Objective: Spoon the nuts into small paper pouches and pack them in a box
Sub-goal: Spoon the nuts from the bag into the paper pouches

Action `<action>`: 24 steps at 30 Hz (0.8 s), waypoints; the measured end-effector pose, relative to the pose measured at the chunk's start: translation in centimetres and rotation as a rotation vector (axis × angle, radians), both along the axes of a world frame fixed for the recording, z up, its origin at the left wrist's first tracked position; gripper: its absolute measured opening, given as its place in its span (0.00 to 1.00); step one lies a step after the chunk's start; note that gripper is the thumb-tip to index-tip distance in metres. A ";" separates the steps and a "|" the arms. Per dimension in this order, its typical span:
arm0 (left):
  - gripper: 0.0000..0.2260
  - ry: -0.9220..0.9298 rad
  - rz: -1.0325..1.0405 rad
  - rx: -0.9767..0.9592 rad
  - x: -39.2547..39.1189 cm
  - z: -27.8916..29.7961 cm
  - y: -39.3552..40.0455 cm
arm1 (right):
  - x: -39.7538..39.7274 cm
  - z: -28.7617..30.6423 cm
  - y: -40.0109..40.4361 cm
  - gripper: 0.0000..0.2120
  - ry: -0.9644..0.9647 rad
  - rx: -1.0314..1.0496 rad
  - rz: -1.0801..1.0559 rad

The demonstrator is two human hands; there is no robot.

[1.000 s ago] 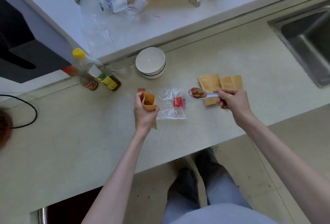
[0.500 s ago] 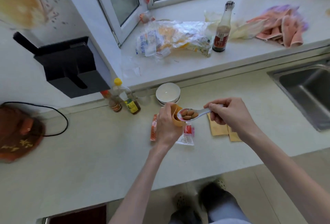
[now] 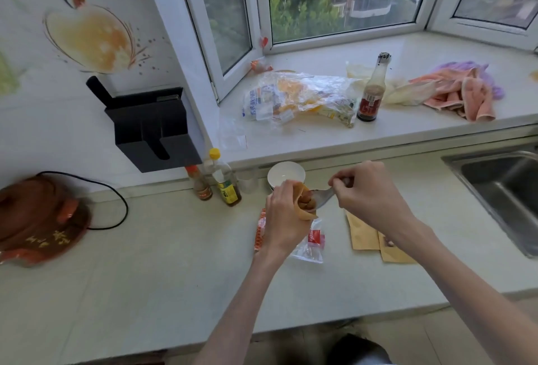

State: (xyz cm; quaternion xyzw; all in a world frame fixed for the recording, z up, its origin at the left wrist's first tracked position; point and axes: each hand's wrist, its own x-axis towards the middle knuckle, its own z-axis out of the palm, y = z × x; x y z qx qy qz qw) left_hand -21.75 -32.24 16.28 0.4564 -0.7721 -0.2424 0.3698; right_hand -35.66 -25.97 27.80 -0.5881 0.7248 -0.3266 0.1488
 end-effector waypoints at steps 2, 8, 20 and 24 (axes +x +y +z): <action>0.19 0.006 0.011 0.009 0.3 0.1 -0.2 | 0.5 0.6 -0.4 0.10 0.086 -0.021 0.091; 0.20 0.108 0.030 0.110 2.0 0.1 -1.1 | 1.1 1.8 -1.0 0.09 0.163 -0.161 0.155; 0.22 0.160 0.024 0.246 5.6 -1.8 -2.2 | -0.7 -2.4 -0.3 0.08 -0.140 -0.166 -0.100; 0.22 0.187 0.023 0.343 5.7 -2.8 -2.1 | -1.6 -4.3 0.6 0.08 -0.171 -0.093 -0.161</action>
